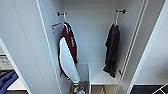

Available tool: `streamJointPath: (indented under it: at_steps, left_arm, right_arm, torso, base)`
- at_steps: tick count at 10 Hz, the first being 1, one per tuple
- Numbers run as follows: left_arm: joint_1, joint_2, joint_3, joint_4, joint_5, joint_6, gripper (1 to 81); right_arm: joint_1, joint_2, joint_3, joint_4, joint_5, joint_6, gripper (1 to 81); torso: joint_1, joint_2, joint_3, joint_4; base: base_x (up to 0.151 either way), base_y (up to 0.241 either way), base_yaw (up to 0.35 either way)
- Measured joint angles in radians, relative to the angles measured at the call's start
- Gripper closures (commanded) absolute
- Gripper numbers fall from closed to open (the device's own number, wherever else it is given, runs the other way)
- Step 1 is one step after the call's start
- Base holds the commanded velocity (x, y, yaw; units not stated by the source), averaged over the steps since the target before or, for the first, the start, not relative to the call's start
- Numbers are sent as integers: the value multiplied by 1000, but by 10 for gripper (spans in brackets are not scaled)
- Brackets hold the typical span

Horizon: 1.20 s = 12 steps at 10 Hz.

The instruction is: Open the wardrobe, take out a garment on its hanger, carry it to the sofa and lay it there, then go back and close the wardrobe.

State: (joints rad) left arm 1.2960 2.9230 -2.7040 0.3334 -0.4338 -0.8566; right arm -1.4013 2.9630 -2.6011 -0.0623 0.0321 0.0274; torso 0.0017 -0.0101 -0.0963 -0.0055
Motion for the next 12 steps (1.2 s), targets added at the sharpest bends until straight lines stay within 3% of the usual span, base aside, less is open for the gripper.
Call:
streamJointPath:
  at_steps: [3, 5, 9, 10, 12]
  left_arm:
    - [72, 2, 0, 338, 36, 6, 10]
    - [123, 16, 1, 504, 54, 6, 10]
    - [153, 64, 7, 689, 235, 7, 10]
    - [157, 67, 7, 696, 238, 7, 10]
    - [158, 66, 4, 703, 244, 22, 10]
  right_arm:
    - [0, 3, -8, 0, 0, 0, 10]
    - [0, 15, -27, 1, 0, 1, 10]
    - [-1, 46, -90, 1, 0, 0, 10]
    - [0, 56, -102, 1, 0, -1, 10]
    - [0, 58, -120, -11, 1, -57, 10]
  torso:
    - [0, 0, 0, 0]
    - [0, 0, 0, 0]
    - [0, 0, 0, 0]
    - [0, 0, 0, 0]
    - [0, 0, 0, 0]
  base:
    - [0, 0, 0]
    - [0, 0, 0]
    - [0, 0, 0]
    - [0, 0, 0]
    - [0, 0, 0]
